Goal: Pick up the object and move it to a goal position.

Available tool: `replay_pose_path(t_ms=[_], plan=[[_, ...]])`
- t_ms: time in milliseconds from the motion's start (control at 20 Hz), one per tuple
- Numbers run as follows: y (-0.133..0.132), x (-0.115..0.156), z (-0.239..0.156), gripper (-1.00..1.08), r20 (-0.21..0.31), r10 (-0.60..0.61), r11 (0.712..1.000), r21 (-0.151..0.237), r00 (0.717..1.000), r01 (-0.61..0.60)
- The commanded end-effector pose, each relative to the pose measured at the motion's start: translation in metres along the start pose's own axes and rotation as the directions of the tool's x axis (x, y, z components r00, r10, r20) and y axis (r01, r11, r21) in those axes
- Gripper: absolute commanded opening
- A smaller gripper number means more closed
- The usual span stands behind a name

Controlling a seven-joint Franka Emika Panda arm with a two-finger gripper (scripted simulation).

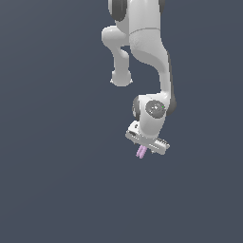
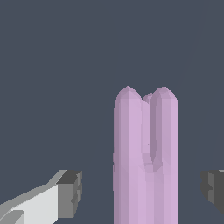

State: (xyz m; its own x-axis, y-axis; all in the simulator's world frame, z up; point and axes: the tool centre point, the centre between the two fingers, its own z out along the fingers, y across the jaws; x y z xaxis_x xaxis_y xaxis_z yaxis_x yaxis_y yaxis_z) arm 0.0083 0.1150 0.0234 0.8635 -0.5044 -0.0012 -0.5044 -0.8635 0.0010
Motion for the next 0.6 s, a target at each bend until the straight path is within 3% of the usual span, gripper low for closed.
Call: replay_pose_path(t_ms=[0,100,150,550], plan=[[-0.0006,0.0008,0.0046,1.0,-0.001,0.0,1.0,0.001,1.0,0.0],[-0.001,0.0011,0.0051,1.0,-0.001,0.0,1.0,0.001,1.0,0.0],[-0.001,0.0011,0.0051,-1.0,-0.001,0.0,1.0,0.001,1.0,0.0],[-0.001,0.0011,0.0051,-1.0,-0.001,0.0,1.0,0.001,1.0,0.0]])
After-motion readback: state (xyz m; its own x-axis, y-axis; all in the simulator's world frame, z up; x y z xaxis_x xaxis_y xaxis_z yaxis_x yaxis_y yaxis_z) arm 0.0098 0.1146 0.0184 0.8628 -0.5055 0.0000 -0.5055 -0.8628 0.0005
